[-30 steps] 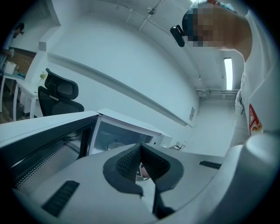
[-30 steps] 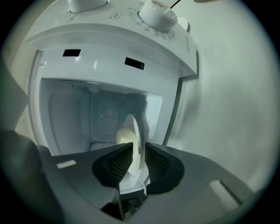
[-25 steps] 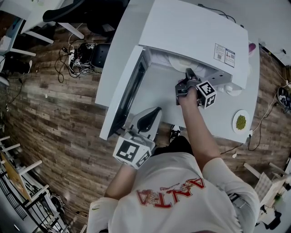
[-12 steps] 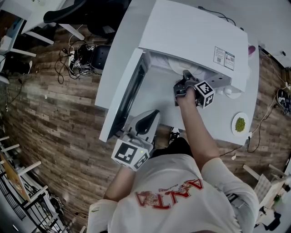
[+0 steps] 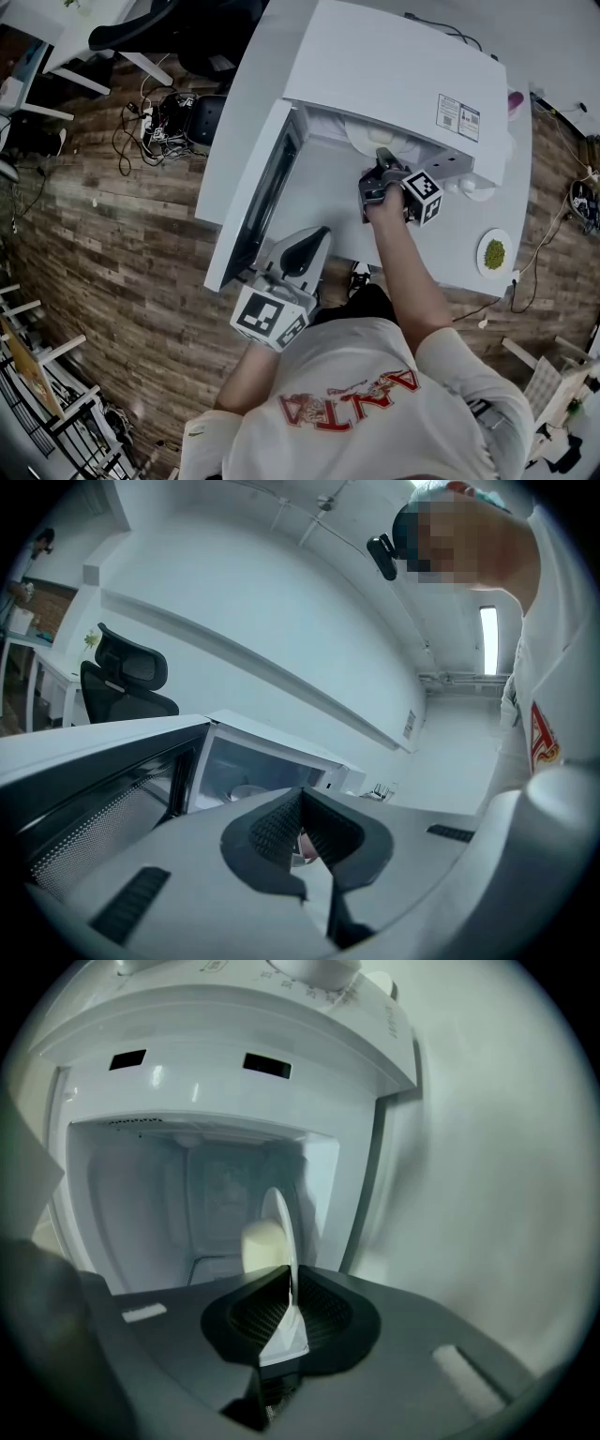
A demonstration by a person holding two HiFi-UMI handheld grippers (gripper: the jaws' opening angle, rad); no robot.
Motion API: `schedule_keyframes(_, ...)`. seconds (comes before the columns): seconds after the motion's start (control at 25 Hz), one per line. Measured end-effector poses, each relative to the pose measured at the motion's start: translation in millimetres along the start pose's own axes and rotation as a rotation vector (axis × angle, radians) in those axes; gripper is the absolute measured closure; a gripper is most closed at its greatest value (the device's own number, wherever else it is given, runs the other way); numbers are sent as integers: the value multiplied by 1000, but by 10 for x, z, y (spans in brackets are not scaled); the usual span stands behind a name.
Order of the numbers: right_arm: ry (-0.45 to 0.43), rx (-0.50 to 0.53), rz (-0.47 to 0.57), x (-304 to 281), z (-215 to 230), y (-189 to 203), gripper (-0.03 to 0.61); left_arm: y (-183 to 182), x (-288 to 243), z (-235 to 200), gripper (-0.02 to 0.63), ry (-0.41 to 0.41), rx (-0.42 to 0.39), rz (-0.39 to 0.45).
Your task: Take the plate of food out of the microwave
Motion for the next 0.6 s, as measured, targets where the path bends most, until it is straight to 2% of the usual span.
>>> schedule_keyframes(0.12, -17, 16, -4, 28, 2, 7, 557, 0, 4, 14, 606, 5, 2, -4)
schedule_keyframes(0.6, -185, 49, 0, 169, 22, -8, 563, 22, 63, 22, 606, 4, -4, -3)
Point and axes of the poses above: the fingertips, and each gripper's own axes: x backward along the fingers, z to its right, y out of its underside, the point moved 6 cm from there along x, backward along the fingers, and after that the axes turned 1 degree about -x, right-handed, at the moved point
